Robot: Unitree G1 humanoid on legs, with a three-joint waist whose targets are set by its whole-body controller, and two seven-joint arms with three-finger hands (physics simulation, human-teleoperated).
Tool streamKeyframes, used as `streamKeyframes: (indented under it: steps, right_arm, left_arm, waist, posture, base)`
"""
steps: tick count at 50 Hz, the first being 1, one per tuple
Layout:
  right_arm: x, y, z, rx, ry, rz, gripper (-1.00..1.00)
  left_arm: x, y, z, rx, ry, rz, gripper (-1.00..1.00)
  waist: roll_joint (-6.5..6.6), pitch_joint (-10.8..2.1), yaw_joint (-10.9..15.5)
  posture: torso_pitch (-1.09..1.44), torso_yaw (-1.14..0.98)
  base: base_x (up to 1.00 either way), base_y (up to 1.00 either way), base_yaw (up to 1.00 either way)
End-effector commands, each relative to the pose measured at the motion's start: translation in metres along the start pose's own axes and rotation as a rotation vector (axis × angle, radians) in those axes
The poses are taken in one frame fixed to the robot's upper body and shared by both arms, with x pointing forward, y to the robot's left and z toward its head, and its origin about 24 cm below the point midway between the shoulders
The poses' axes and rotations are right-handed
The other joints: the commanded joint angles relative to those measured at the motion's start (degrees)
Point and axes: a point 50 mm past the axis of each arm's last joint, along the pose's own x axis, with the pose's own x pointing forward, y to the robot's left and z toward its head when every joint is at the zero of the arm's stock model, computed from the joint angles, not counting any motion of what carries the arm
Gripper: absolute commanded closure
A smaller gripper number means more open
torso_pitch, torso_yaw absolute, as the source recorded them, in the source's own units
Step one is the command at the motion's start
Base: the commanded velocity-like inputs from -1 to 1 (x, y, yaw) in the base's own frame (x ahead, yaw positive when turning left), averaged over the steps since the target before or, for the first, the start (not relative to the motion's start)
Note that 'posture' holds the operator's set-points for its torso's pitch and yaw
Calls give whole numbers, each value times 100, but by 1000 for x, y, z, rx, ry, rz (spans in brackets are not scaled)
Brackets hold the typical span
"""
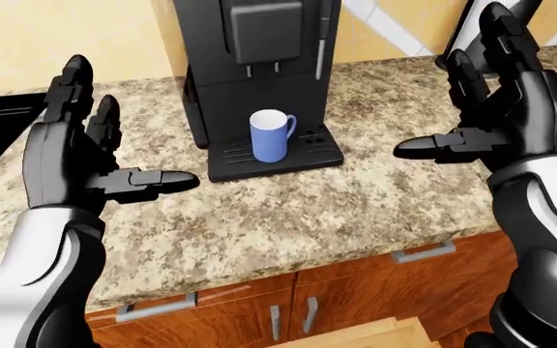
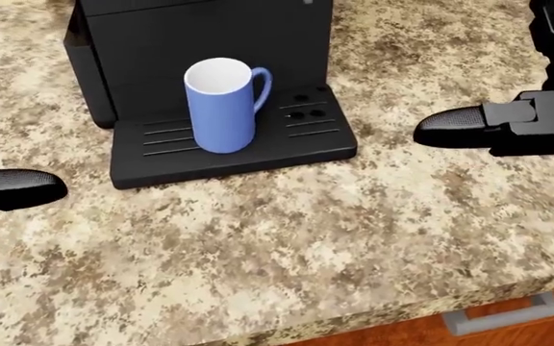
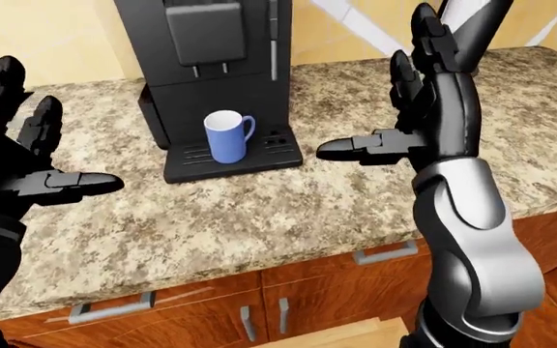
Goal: Pick the mug from under the coffee machine dispenser and place it on the counter.
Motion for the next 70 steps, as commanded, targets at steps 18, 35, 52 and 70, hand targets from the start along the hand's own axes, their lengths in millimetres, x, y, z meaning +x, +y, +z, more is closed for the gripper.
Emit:
streamKeyframes:
  steps: [18,35,52,70]
  right_arm:
    - [4,-4,10,-39,-69,-61,-100]
    - [2,-8,9,-64,-58,-82,-100]
    - [2,-9,15,-56,-73,-70,-100]
    - [0,-10,13,-54,-71,-70,-100]
  left_arm:
    - [14,-15,8,-143,2,123,-100]
    - [25,-50,-6,-187,73,35,-100]
    - [43,-71,-11,-169,84,112,-100]
    - [50,-103,-26,-179,126,65,-100]
  waist:
    - [-19,-109,8]
    - [-58,-127,34]
    - [-114,-163,31]
    - [-168,-203,40]
  posture:
    - [0,0]
    - [0,0]
    - [0,0]
    - [0,0]
  base:
    - [0,0,0]
    - [0,0,0]
    - [0,0,0]
    - [0,0,0]
